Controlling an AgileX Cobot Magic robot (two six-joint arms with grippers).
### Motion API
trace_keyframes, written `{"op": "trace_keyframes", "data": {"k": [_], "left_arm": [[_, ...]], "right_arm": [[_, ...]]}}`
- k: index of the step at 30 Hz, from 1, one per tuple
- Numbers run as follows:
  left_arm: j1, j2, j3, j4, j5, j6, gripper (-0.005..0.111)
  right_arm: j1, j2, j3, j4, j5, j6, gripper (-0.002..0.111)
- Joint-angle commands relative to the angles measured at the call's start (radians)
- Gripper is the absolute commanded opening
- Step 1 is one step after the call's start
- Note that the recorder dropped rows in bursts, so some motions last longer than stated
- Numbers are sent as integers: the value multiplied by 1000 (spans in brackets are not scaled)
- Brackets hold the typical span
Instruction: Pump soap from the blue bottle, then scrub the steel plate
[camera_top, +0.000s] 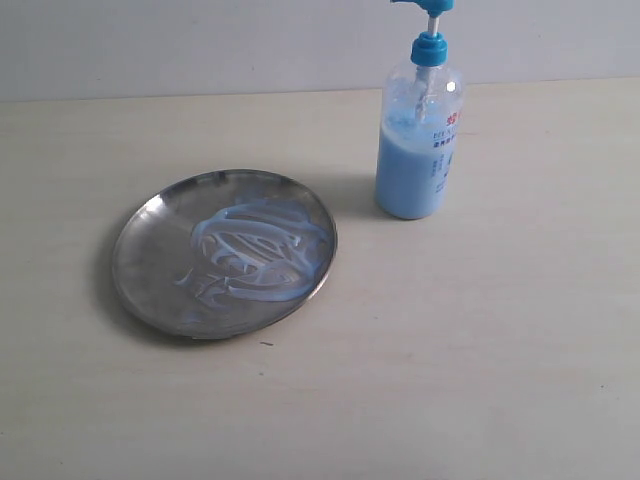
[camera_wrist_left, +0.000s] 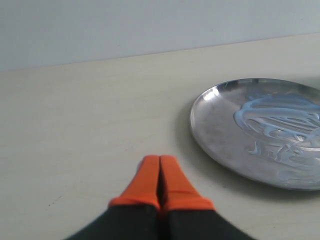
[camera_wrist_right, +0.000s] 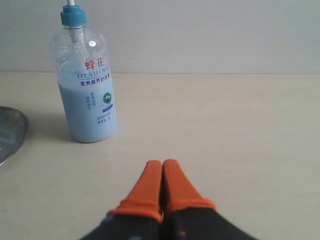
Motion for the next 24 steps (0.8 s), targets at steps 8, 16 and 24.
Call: {"op": "trace_keyframes", "data": {"k": [8, 16, 24], "left_arm": [[3, -6, 3, 0, -8, 2, 0], [3, -6, 3, 0, -8, 2, 0], [3, -6, 3, 0, -8, 2, 0]], "right_arm": [[-5, -6, 5, 3, 4, -46, 0], [-5, -6, 5, 3, 4, -46, 0], [-5, -6, 5, 12, 4, -46, 0]]}}
